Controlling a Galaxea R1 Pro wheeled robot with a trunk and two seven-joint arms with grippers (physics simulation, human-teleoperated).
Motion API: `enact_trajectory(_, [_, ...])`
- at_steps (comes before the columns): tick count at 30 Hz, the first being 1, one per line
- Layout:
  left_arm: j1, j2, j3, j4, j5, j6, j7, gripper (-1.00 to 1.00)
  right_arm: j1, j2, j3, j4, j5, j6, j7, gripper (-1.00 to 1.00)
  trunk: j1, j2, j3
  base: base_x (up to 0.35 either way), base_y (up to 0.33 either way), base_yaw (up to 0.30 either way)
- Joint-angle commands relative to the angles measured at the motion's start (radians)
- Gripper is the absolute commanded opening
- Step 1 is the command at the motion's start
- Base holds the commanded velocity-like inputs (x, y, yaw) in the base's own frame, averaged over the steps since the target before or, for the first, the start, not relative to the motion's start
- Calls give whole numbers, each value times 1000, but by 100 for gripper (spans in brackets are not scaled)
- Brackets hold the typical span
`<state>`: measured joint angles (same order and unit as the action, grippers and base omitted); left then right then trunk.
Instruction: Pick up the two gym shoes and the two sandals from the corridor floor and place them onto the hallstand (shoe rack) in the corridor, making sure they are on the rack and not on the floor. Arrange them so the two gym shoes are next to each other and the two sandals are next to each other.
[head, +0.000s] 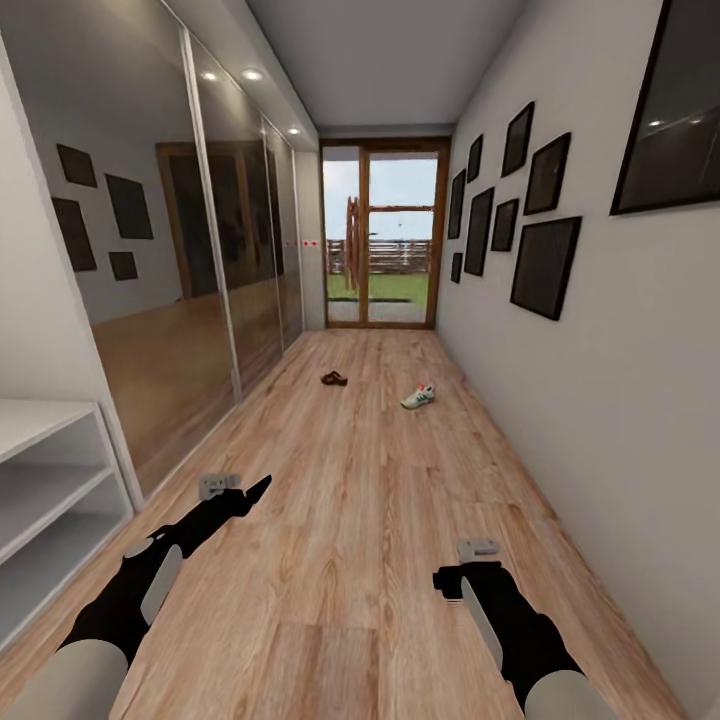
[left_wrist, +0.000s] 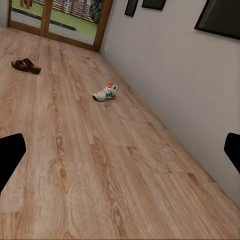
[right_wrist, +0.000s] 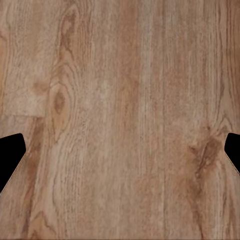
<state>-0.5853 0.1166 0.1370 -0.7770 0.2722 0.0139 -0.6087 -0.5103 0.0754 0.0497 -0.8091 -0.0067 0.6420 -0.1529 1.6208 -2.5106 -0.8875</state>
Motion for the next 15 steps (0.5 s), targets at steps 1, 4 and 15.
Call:
enact_trajectory(1, [-1,0,1,1,5,1,-5,100,0,0,2,-1,-1,5,-5,100,0,0,-1,349,0,0])
enact_trajectory(4, [-1,0,1,1,5,1,-5,100,0,0,2,-1,-1,5,-5,100,0,0,-1,349,0,0])
enact_trajectory(15, [-1,0,1,1,5,1,-5,100,0,0,2,4,-1,3,-5,100,0,0,-1,349,0,0])
